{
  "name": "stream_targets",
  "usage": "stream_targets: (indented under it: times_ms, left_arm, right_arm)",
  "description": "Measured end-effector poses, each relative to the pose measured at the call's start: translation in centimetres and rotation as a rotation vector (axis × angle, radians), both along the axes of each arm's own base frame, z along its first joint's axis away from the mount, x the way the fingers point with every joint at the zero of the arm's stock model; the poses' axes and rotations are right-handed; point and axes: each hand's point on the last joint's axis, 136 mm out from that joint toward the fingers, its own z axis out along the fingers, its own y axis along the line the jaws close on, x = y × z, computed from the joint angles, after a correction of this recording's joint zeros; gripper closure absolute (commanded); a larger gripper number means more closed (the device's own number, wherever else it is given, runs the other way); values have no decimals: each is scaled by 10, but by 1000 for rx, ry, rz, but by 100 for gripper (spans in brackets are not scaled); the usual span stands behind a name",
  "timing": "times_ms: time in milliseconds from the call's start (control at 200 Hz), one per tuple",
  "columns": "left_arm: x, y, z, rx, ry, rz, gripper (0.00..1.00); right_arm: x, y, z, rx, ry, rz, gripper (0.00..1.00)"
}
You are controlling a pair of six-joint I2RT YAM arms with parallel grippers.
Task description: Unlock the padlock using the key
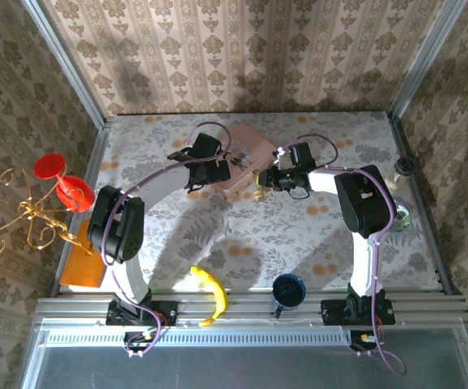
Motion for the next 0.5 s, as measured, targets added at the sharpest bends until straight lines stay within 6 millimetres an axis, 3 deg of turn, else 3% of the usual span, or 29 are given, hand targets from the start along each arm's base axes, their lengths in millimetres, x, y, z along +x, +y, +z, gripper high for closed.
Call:
stream_targets:
  times_ms: [70,135,500]
  left_arm:
    - [0,0,0,-3,-2,-1,0]
    - [0,-1,-1,-4,-3,-1,0]
    - [0,0,-1,-9,-10,-1,0]
  right_arm:
    - [1,0,0,3,-1,-2,87]
    - [0,1,1,12,2,3,100]
    - [-1,3,2,37,22,-18,100]
